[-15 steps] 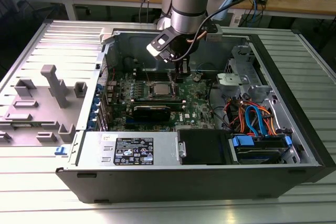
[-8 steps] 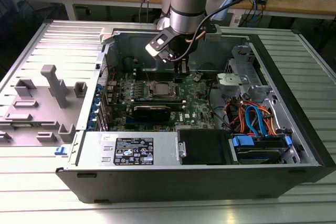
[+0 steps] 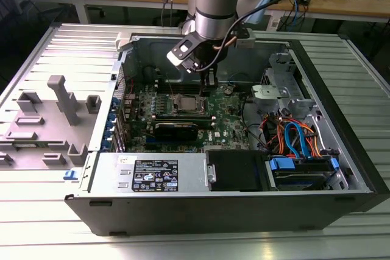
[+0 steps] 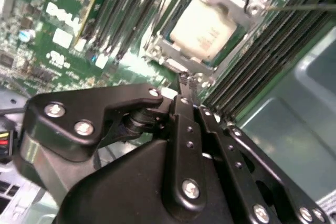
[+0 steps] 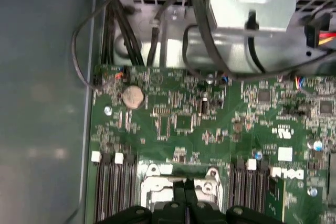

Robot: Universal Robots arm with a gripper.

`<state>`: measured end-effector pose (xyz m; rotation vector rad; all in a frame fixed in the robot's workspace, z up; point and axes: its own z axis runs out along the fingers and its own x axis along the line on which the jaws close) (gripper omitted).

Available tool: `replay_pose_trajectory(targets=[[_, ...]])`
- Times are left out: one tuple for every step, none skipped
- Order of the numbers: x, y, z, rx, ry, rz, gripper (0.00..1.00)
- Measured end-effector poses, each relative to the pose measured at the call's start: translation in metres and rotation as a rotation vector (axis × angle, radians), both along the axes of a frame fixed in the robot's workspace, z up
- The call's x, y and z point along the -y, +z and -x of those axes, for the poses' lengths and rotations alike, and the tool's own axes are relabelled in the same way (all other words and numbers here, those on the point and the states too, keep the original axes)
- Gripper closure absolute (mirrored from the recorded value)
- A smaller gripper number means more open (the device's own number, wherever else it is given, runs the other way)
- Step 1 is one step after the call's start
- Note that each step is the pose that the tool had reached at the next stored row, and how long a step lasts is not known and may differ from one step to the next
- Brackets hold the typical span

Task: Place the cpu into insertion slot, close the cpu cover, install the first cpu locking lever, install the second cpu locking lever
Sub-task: 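Close the cpu cover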

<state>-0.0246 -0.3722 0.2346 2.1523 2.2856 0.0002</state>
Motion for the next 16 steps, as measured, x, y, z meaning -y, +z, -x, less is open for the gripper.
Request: replay_pose_trajectory(targets=[[0.0002, -0.0012, 0.003, 0.0001, 0.001, -0.0002, 0.89], [0.0003, -0.0031, 0.007, 0.0001, 0.002, -0.0001, 0.89], [0.0003, -0.0055, 0.012, 0.0001, 0.004, -0.0002, 0.89], [0.0003, -0.0075, 0.017, 0.0001, 0.005, -0.0001, 0.89], [0.0004, -0.0082, 0.018, 0.0001, 0.006, -0.0002, 0.89], [0.0004, -0.0085, 0.019, 0.0, 0.006, -0.0001, 0.89], [0.0003, -0.0087, 0.021, 0.0002, 0.007, -0.0003, 0.89], [0.0003, -0.0087, 0.023, 0.0001, 0.007, -0.0004, 0.89], [0.0003, -0.0087, 0.024, 0.0001, 0.008, -0.0004, 0.89], [0.0003, -0.0087, 0.026, 0.0001, 0.008, -0.0003, 0.89], [0.0003, -0.0087, 0.027, 0.0001, 0.009, -0.0003, 0.89], [0.0003, -0.0087, 0.027, 0.0001, 0.009, -0.0003, 0.89], [0.0003, -0.0087, 0.027, 0.0001, 0.009, -0.0003, 0.89], [0.0003, -0.0087, 0.027, 0.0001, 0.009, -0.0003, 0.89], [0.0003, -0.0087, 0.027, 0.0001, 0.009, -0.0004, 0.89], [0.0003, -0.0087, 0.027, 0.0001, 0.009, -0.0004, 0.89]])
